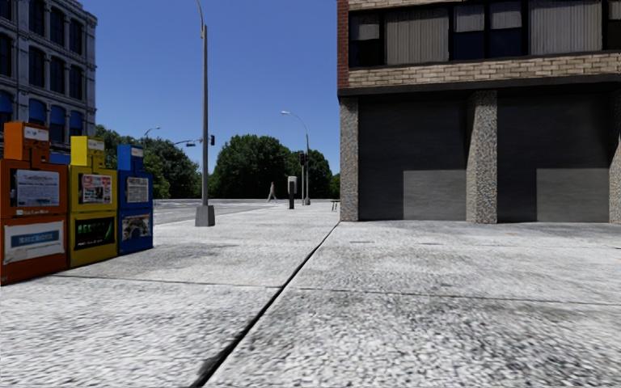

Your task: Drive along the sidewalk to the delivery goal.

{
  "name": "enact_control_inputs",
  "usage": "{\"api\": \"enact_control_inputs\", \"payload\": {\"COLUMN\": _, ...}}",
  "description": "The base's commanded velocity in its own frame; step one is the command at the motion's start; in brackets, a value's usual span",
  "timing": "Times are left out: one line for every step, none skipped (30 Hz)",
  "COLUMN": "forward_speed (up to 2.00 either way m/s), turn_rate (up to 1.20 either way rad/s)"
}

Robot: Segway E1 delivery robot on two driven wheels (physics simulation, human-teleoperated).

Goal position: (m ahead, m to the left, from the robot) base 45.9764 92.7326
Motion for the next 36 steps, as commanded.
{"api": "enact_control_inputs", "payload": {"forward_speed": 2.00, "turn_rate": 0.00}}
{"api": "enact_control_inputs", "payload": {"forward_speed": 2.00, "turn_rate": 0.00}}
{"api": "enact_control_inputs", "payload": {"forward_speed": 2.00, "turn_rate": 0.00}}
{"api": "enact_control_inputs", "payload": {"forward_speed": 2.00, "turn_rate": 0.00}}
{"api": "enact_control_inputs", "payload": {"forward_speed": 2.00, "turn_rate": 0.00}}
{"api": "enact_control_inputs", "payload": {"forward_speed": 2.00, "turn_rate": 0.00}}
{"api": "enact_control_inputs", "payload": {"forward_speed": 2.00, "turn_rate": 0.00}}
{"api": "enact_control_inputs", "payload": {"forward_speed": 2.00, "turn_rate": 0.00}}
{"api": "enact_control_inputs", "payload": {"forward_speed": 2.00, "turn_rate": 0.00}}
{"api": "enact_control_inputs", "payload": {"forward_speed": 2.00, "turn_rate": 0.00}}
{"api": "enact_control_inputs", "payload": {"forward_speed": 2.00, "turn_rate": 0.00}}
{"api": "enact_control_inputs", "payload": {"forward_speed": 2.00, "turn_rate": 0.00}}
{"api": "enact_control_inputs", "payload": {"forward_speed": 2.00, "turn_rate": 0.00}}
{"api": "enact_control_inputs", "payload": {"forward_speed": 2.00, "turn_rate": 0.00}}
{"api": "enact_control_inputs", "payload": {"forward_speed": 2.00, "turn_rate": 0.00}}
{"api": "enact_control_inputs", "payload": {"forward_speed": 2.00, "turn_rate": 0.00}}
{"api": "enact_control_inputs", "payload": {"forward_speed": 2.00, "turn_rate": 0.00}}
{"api": "enact_control_inputs", "payload": {"forward_speed": 2.00, "turn_rate": 0.00}}
{"api": "enact_control_inputs", "payload": {"forward_speed": 2.00, "turn_rate": 0.00}}
{"api": "enact_control_inputs", "payload": {"forward_speed": 2.00, "turn_rate": 0.00}}
{"api": "enact_control_inputs", "payload": {"forward_speed": 2.00, "turn_rate": 0.00}}
{"api": "enact_control_inputs", "payload": {"forward_speed": 2.00, "turn_rate": 0.00}}
{"api": "enact_control_inputs", "payload": {"forward_speed": 2.00, "turn_rate": 0.00}}
{"api": "enact_control_inputs", "payload": {"forward_speed": 2.00, "turn_rate": 0.00}}
{"api": "enact_control_inputs", "payload": {"forward_speed": 2.00, "turn_rate": 0.00}}
{"api": "enact_control_inputs", "payload": {"forward_speed": 2.00, "turn_rate": 0.00}}
{"api": "enact_control_inputs", "payload": {"forward_speed": 2.00, "turn_rate": 0.00}}
{"api": "enact_control_inputs", "payload": {"forward_speed": 2.00, "turn_rate": 0.00}}
{"api": "enact_control_inputs", "payload": {"forward_speed": 2.00, "turn_rate": 0.00}}
{"api": "enact_control_inputs", "payload": {"forward_speed": 2.00, "turn_rate": 0.00}}
{"api": "enact_control_inputs", "payload": {"forward_speed": 2.00, "turn_rate": 0.00}}
{"api": "enact_control_inputs", "payload": {"forward_speed": 2.00, "turn_rate": 0.00}}
{"api": "enact_control_inputs", "payload": {"forward_speed": 2.00, "turn_rate": 0.00}}
{"api": "enact_control_inputs", "payload": {"forward_speed": 2.00, "turn_rate": 0.00}}
{"api": "enact_control_inputs", "payload": {"forward_speed": 2.00, "turn_rate": 0.00}}
{"api": "enact_control_inputs", "payload": {"forward_speed": 2.00, "turn_rate": 0.00}}
